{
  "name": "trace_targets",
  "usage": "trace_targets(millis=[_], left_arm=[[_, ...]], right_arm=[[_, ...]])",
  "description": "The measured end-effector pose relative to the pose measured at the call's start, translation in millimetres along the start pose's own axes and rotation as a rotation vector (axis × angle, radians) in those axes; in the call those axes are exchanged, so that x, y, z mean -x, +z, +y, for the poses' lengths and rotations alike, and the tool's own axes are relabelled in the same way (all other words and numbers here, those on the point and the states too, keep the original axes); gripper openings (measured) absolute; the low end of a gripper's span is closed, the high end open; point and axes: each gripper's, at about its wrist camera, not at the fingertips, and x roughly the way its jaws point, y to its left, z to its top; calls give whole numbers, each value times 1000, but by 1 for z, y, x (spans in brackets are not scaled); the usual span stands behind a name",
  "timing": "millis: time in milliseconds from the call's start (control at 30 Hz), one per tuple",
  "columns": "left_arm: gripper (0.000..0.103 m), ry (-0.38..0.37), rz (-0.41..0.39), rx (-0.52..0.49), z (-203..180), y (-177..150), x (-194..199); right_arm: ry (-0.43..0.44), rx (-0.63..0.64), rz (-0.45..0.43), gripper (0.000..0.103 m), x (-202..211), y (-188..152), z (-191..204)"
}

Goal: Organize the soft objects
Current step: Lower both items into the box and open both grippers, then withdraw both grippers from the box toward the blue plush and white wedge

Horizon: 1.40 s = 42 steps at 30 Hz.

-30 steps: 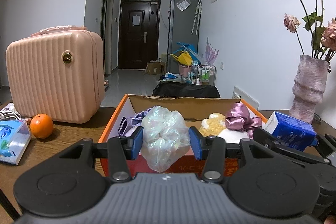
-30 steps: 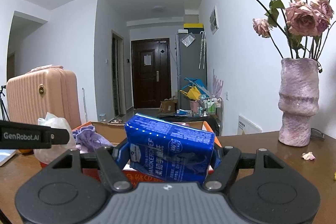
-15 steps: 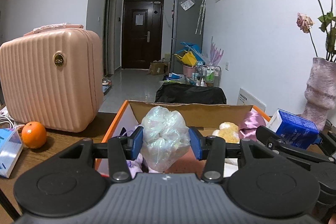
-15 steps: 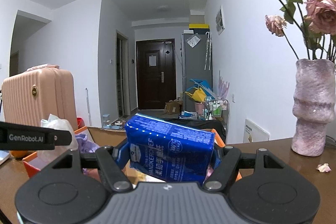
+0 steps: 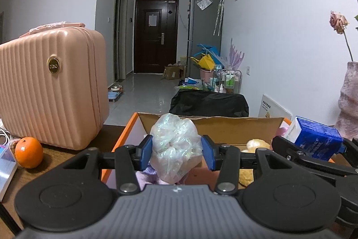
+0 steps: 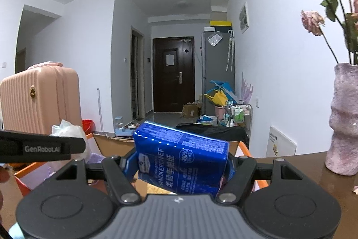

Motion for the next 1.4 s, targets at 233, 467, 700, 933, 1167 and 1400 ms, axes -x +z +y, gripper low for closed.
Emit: trace_targets(millis=[233,467,700,933,1167,1400], left_arm=[[51,8,5,7,4,2,-12],[82,23,-2,16,7,1,-9],[103,79,-23,45,12,2,-6],[103,110,-32,48,13,4,-5],[103,116,-33,64,16,4,-4],[103,117,-39,63,19,1,6]], right_arm=[[10,16,33,71,-12,1,-1],[-10,1,29,88,-12,3,-5],[-23,-11,20,103,-10,3,-8],[-27,-12,22,103,-7,3,-7],[-30,-9,18,103,0,2,-6],[-35,-10,13,103,13,0,-8]])
